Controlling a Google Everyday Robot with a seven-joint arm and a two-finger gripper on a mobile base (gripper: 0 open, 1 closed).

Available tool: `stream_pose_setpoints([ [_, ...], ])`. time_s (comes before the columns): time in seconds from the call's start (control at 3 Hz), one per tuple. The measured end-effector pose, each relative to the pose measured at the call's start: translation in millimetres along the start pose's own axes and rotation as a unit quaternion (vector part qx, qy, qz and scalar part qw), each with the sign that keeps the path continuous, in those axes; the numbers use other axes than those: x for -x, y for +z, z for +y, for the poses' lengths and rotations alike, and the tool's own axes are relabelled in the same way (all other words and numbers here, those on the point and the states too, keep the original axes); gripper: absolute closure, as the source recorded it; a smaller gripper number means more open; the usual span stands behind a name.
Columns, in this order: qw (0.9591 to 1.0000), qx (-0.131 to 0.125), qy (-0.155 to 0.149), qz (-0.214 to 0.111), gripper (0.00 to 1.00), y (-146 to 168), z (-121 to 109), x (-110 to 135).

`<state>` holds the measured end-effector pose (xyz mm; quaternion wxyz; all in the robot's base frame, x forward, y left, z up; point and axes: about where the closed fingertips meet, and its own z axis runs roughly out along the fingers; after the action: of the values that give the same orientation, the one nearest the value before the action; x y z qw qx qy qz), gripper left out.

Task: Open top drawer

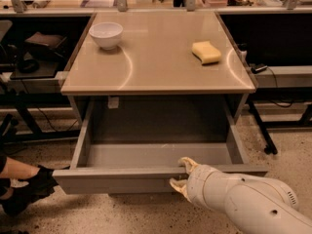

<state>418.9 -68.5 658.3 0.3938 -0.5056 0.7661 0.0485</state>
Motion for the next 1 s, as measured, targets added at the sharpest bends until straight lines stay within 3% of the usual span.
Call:
stream_pose_setpoints([
  [1.0, 1.0, -0.004, -0.003, -0.001, 1.0, -6.6, 8.6, 0.4],
])
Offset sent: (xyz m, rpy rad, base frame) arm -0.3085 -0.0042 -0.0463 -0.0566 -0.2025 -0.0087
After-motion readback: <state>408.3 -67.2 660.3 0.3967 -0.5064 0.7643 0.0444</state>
